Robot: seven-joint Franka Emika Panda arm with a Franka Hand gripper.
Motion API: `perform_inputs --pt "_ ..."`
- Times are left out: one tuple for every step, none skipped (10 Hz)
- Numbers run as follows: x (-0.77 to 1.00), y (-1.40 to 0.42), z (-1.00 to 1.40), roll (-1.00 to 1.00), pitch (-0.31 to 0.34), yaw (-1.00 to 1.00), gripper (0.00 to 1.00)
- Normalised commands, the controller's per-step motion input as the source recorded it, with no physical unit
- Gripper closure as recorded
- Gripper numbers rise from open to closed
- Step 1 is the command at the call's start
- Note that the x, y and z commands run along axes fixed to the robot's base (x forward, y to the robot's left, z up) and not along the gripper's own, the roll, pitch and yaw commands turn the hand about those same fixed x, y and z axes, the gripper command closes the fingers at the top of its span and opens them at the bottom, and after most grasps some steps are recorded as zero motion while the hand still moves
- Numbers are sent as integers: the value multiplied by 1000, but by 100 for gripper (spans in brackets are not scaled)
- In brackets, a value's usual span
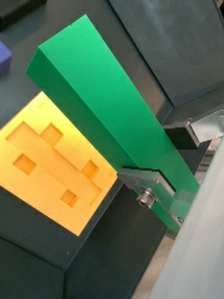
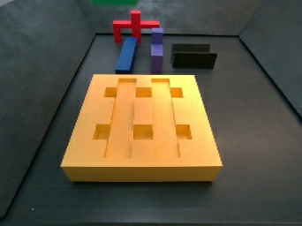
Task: Pick up the green object. Move up. Move to above the board. Insert the green object.
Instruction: Insert the green object.
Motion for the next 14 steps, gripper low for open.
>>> perform_inputs --pt "-389 -200 -789 63 -244 40 100" --pt "-411 -146 -800 89 -243 66 100" --pt "-431 -114 -811 114 -233 46 100" --pt "-406 -134 -814 114 -230 34 100" --pt "-320 -197 -851 113 -210 26 100" --pt "-217 -186 -840 113 -206 91 100" --pt "37 -117 -891 53 -163 234 100" --pt "383 -126 -1000 40 -107 257 100" --pt "389 -60 -971 96 -81 214 100" --pt "386 -49 -966 111 -64 186 100" --pt "394 -31 -983 110 -51 157 100" --pt "403 0 -966 123 -20 131 100" --pt "360 0 -974 127 -3 129 100" --pt "209 -46 -986 159 0 23 100"
